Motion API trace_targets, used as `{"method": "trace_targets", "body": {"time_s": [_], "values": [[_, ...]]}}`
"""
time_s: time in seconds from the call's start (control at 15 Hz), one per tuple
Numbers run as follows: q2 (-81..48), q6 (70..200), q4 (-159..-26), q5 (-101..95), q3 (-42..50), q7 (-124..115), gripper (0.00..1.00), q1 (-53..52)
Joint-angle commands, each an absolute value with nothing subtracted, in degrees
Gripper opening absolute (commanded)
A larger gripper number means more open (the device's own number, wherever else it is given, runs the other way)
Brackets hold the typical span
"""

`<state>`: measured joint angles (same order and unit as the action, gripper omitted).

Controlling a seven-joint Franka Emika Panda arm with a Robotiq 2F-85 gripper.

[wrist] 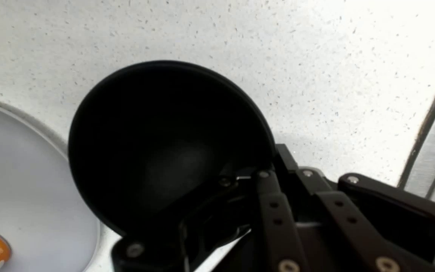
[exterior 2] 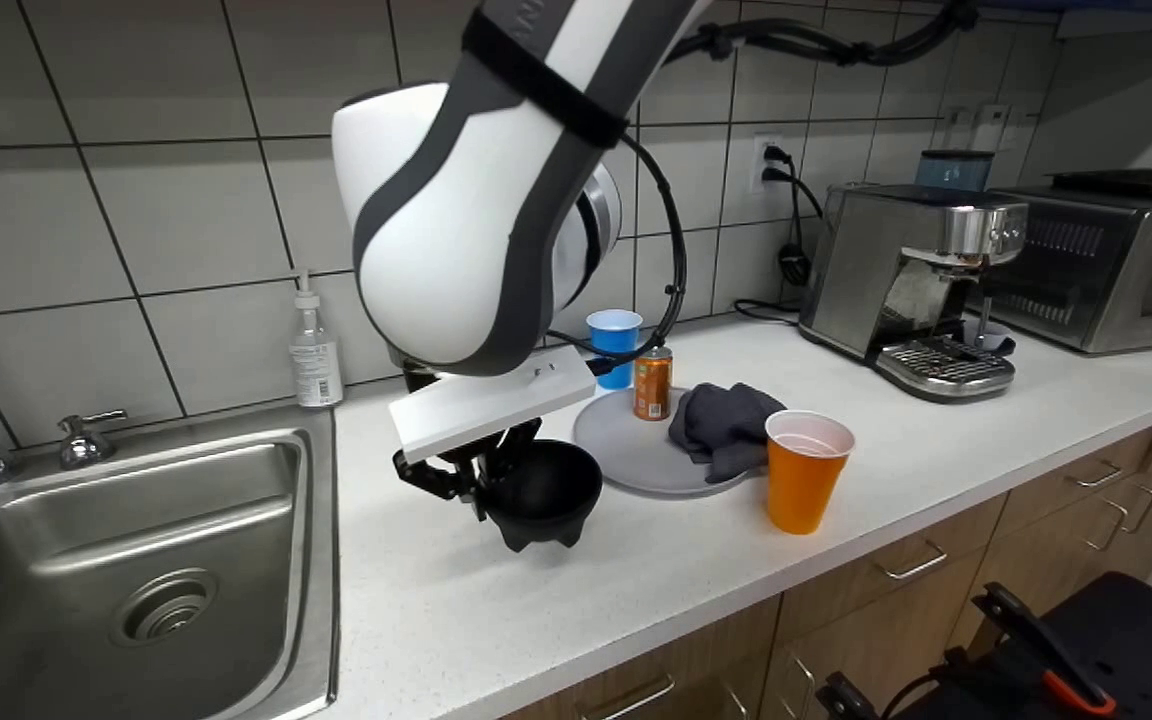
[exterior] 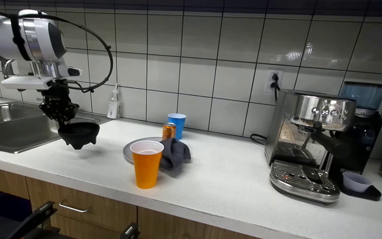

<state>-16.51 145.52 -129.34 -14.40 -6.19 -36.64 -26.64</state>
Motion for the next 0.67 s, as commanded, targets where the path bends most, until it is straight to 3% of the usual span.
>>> {"method": "trace_targets", "body": {"time_s": [0.0, 0.6], "values": [[-16.83, 143.32, -128.7, -16.07, -6.56, -39.1, 0.02, -26.82], [-19.19, 142.81, -127.49, -15.32, -6.41, -39.24, 0.02, -26.99]]}}
